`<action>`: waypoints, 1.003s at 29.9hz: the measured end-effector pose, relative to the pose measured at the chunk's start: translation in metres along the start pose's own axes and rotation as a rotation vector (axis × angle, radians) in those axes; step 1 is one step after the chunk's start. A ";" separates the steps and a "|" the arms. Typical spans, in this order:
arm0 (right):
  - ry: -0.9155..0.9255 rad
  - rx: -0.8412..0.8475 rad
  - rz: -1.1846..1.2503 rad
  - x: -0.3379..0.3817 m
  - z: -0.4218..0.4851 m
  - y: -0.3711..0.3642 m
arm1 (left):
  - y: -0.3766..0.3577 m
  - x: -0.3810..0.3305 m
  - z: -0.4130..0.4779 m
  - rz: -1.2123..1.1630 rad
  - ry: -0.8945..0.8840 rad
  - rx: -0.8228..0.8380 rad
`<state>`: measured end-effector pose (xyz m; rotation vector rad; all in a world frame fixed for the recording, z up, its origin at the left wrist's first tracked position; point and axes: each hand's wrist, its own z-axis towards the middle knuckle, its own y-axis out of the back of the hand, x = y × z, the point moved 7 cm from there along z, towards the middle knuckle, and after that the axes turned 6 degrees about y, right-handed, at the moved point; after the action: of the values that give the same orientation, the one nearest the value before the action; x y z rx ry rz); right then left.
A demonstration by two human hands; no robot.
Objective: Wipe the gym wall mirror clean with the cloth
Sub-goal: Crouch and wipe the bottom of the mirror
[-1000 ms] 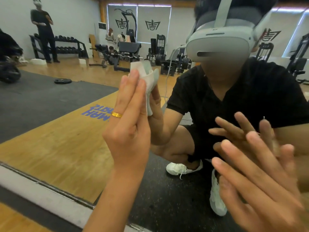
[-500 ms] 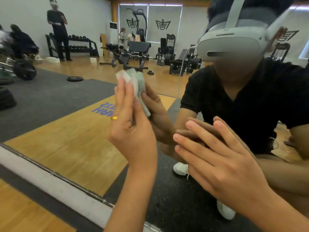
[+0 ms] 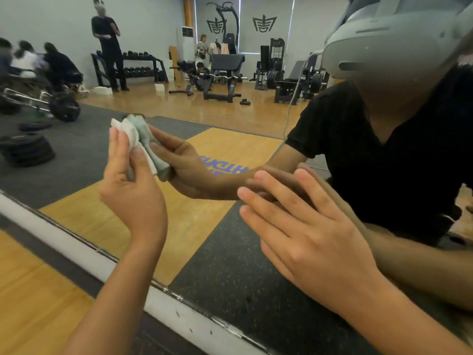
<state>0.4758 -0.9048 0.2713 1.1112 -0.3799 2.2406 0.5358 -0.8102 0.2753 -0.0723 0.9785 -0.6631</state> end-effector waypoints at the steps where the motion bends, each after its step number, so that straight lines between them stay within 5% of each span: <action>1: -0.045 0.019 0.069 -0.007 0.006 0.003 | 0.001 0.001 0.000 0.032 -0.014 0.020; 5: 0.061 -0.202 -0.127 0.005 -0.012 0.021 | 0.003 0.004 -0.002 0.110 -0.045 0.033; 8: 0.245 -0.034 -0.066 0.050 -0.084 0.013 | -0.001 0.007 -0.005 0.069 -0.039 0.010; 11: 0.461 0.131 -1.166 0.116 -0.153 -0.015 | 0.000 0.015 0.000 -0.010 -0.051 0.038; 14: 0.510 0.157 -1.660 0.124 -0.162 -0.022 | 0.001 0.017 0.006 -0.004 -0.187 0.121; 19: 0.472 0.067 -1.821 0.087 -0.117 -0.049 | 0.001 0.022 0.018 -0.061 -0.392 0.264; 24: 0.404 -0.233 -1.858 0.067 -0.091 -0.053 | 0.013 0.025 0.065 0.033 -0.730 0.472; 30: 0.171 -0.527 -2.108 0.033 -0.067 -0.052 | 0.020 0.036 0.103 -0.026 -0.917 0.553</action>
<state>0.4517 -0.8187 0.2561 0.3912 0.2687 0.2647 0.6400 -0.8379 0.3010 0.0966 -0.1003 -0.7925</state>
